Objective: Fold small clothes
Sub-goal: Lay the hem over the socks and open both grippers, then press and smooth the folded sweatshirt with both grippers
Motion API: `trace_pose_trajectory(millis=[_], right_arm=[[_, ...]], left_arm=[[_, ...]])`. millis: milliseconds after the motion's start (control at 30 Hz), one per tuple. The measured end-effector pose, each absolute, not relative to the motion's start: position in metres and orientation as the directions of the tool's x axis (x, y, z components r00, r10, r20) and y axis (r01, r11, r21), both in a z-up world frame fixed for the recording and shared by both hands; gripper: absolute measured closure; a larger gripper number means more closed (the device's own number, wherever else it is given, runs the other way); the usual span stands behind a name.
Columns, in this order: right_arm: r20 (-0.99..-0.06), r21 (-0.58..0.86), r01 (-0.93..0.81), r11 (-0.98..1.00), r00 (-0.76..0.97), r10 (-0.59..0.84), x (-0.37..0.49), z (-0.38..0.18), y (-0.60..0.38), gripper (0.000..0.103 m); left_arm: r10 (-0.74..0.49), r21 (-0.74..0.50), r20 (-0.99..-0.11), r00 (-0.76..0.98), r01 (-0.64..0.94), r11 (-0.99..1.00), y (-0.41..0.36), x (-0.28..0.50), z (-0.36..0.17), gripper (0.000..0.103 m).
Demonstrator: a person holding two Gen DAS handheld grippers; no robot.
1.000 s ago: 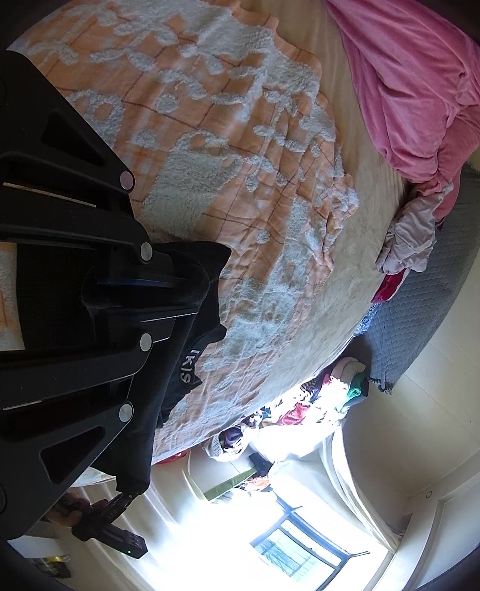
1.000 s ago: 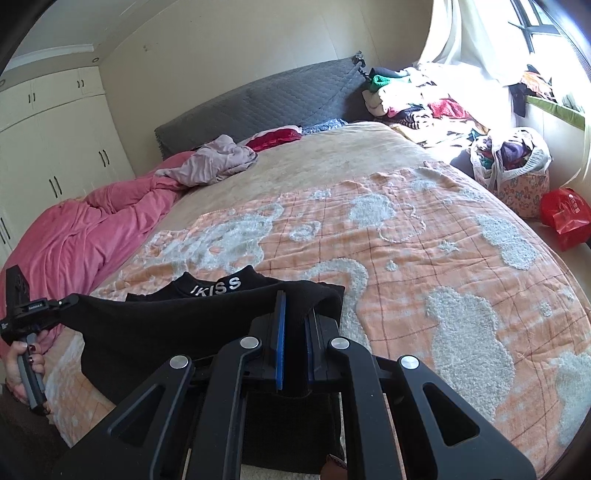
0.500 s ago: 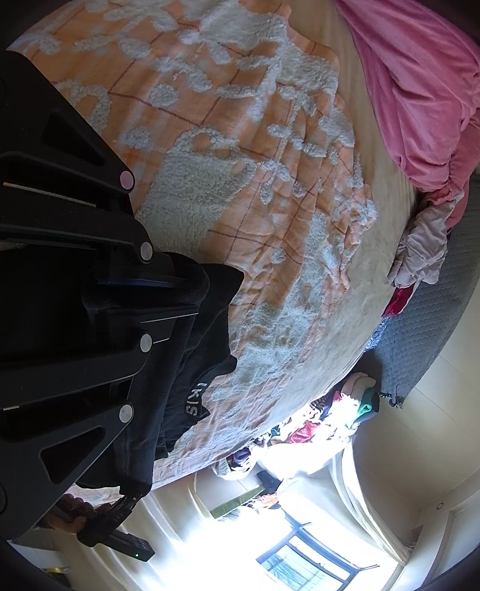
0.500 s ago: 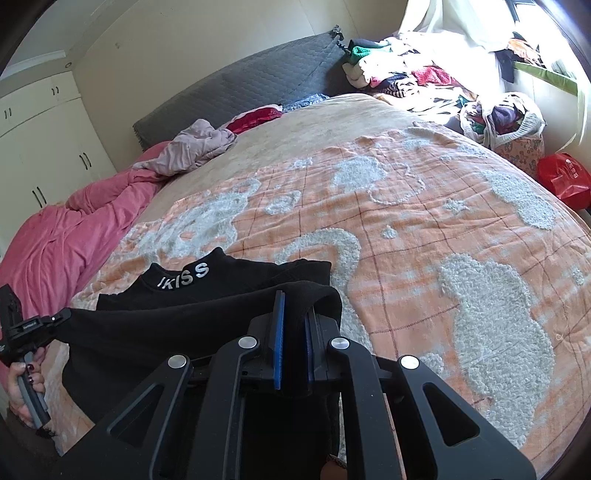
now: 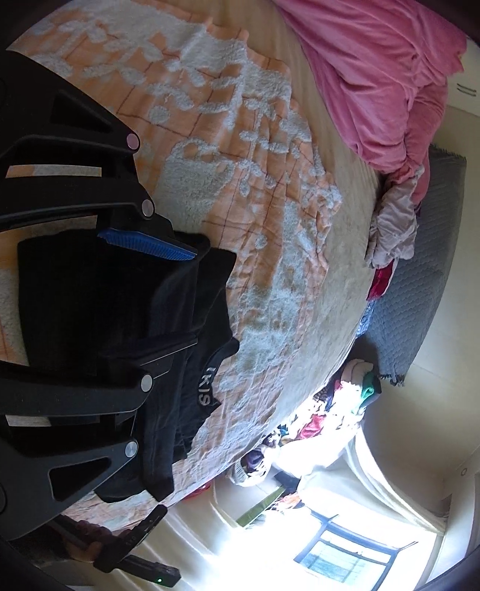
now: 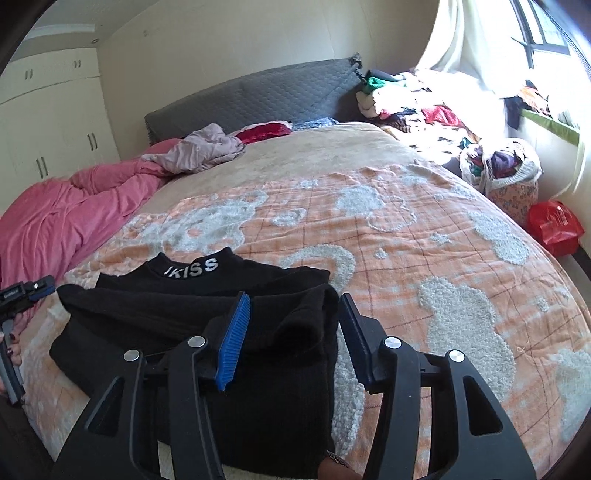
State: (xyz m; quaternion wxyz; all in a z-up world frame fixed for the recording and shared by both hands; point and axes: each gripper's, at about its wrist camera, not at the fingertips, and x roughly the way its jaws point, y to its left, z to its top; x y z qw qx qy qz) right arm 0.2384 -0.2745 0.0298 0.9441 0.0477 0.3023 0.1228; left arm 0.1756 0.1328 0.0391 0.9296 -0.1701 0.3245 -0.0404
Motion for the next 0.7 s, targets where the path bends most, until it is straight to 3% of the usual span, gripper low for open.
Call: trace_pose_trajectory(millis=[100,267,467,700], right_arm=[[-0.579,0.161,-0.275,0.948,0.752,0.317,0.233,0.029,-0.256,0.074],[-0.637,0.138,-0.370,0.919,0.677,0.369,0.232,0.016,-0.225,0.075],[-0.718,0.106,-0.425,0.899,0.593,0.365,0.236,-0.011,-0.196,0.075],[-0.725,0.094,-0.402,0.911,0.599,0.339,0.243,-0.018,-0.194,0.075]], left_arm=[[-0.227,-0.328,-0.614,0.756,0.017,0.944,0.114,0.175,0.033,0.071],[-0.302,-0.340,-0.671,0.677,0.081,0.937,0.088,0.179,0.010,0.071],[-0.238,-0.231,-0.721,0.651,0.097,0.968,0.070,0.184,-0.009,0.071],[-0.206,-0.194,-0.734,0.647,0.090,0.977,0.071,0.192,-0.013,0.071]])
